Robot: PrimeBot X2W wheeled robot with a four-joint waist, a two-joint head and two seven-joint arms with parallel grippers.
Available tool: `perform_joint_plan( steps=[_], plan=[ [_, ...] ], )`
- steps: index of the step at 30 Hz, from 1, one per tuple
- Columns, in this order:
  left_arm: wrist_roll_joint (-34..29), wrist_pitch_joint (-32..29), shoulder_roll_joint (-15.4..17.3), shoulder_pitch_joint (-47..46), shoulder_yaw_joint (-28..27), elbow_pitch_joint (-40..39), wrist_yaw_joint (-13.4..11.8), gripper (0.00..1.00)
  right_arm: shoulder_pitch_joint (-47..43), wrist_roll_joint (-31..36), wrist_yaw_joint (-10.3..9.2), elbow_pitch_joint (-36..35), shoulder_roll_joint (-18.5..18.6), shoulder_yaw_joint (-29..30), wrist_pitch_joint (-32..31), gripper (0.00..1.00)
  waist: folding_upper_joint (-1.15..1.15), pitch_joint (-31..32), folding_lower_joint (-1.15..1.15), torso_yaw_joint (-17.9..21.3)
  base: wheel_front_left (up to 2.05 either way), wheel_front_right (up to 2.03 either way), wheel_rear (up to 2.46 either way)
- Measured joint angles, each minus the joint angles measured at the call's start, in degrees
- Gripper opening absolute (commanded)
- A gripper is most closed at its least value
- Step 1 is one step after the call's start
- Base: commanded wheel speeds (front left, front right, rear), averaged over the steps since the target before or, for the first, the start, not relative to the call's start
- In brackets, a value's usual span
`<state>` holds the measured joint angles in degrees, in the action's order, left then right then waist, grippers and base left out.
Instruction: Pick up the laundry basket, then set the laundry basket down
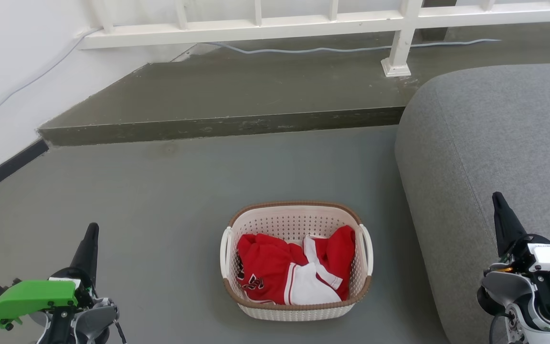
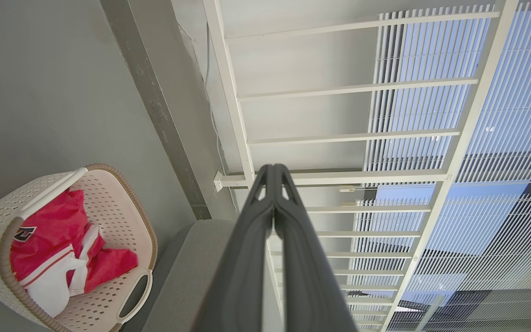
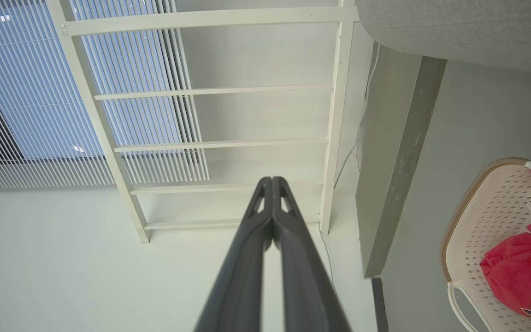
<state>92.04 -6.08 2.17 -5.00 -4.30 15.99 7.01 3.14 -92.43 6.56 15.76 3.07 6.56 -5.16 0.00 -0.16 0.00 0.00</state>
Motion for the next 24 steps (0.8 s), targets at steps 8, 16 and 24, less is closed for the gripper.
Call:
perform_joint_plan(
  steps=[8,16,24],
  plan=[
    [0.0,0.0,0.0,0.0,0.0,0.0,0.0,0.00,0.0,0.0,0.00,0.0,0.0,0.0,0.0,0.00,0.00,0.0,0.00,0.0,0.00,0.00,0.00],
    [0.0,0.0,0.0,0.0,0.0,-0.1,0.0,0.00,0.0,0.0,0.00,0.0,0.0,0.0,0.0,0.00,0.00,0.0,0.00,0.0,0.00,0.00,0.00],
    [0.0,0.0,0.0,0.0,-0.1,-0.1,0.0,0.00,0.0,0.0,0.00,0.0,0.0,0.0,0.0,0.00,0.00,0.0,0.00,0.0,0.00,0.00,0.00]
  ],
)
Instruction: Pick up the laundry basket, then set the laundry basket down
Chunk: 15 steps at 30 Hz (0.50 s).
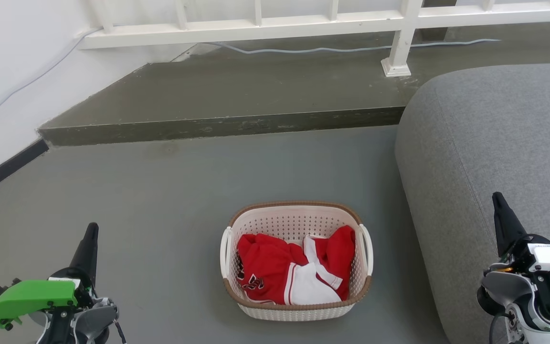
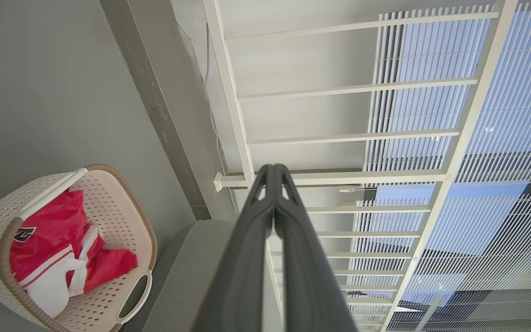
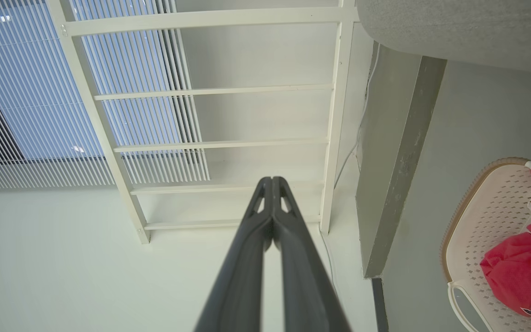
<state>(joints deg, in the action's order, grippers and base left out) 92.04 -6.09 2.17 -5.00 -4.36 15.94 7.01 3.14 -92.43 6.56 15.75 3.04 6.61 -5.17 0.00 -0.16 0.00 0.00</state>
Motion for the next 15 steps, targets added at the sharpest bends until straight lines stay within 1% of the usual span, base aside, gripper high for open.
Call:
perform_joint_plan(
  steps=[15],
  plan=[
    [0.0,0.0,0.0,0.0,0.0,0.0,0.0,0.00,0.0,0.0,0.00,0.0,0.0,0.0,0.0,0.00,0.00,0.0,0.00,0.0,0.00,0.00,0.00]
  ],
)
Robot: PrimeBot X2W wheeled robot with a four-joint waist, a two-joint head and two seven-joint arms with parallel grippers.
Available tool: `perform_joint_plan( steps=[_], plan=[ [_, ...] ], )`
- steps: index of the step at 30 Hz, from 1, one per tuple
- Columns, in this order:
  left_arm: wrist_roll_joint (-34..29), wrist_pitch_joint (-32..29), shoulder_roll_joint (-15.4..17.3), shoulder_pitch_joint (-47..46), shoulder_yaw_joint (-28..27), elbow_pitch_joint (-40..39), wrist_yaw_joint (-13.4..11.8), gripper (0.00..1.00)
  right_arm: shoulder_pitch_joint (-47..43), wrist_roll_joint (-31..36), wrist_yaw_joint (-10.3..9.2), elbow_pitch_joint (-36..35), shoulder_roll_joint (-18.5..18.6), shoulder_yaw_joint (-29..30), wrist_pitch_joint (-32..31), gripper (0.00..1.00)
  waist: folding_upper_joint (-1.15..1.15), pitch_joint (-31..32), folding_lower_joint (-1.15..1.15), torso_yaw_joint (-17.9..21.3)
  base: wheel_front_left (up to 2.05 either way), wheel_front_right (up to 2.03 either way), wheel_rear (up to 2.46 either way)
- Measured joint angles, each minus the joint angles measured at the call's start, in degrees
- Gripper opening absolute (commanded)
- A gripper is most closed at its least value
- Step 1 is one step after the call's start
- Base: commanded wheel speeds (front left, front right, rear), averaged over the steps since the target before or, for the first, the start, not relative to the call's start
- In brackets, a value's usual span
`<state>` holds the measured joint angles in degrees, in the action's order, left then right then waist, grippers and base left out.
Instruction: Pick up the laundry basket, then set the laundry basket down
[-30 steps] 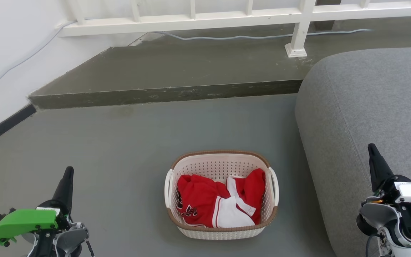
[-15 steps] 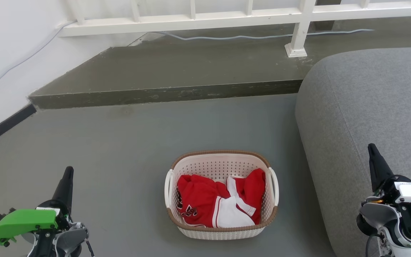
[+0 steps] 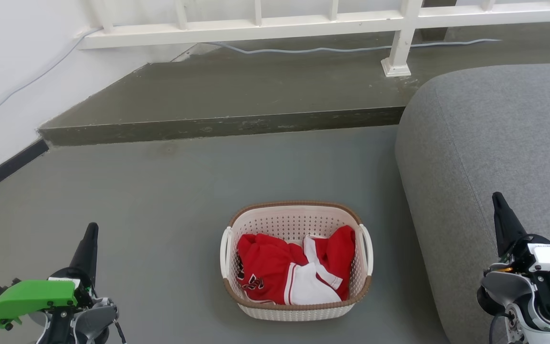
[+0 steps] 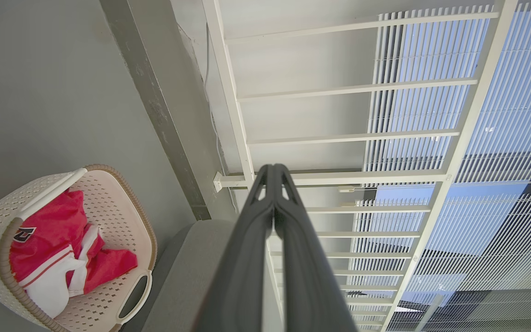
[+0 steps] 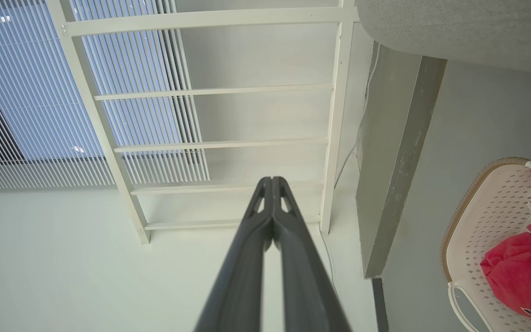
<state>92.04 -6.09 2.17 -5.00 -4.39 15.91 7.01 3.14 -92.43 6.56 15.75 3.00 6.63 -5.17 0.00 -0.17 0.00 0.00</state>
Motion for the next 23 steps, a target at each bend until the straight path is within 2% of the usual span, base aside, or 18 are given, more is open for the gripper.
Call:
perform_joint_plan(
  steps=[23],
  plan=[
    [0.0,0.0,0.0,0.0,0.0,0.0,0.0,0.00,0.0,0.0,0.00,0.0,-0.1,0.0,0.0,0.00,0.00,0.0,0.00,0.0,0.00,0.00,0.00]
  ],
)
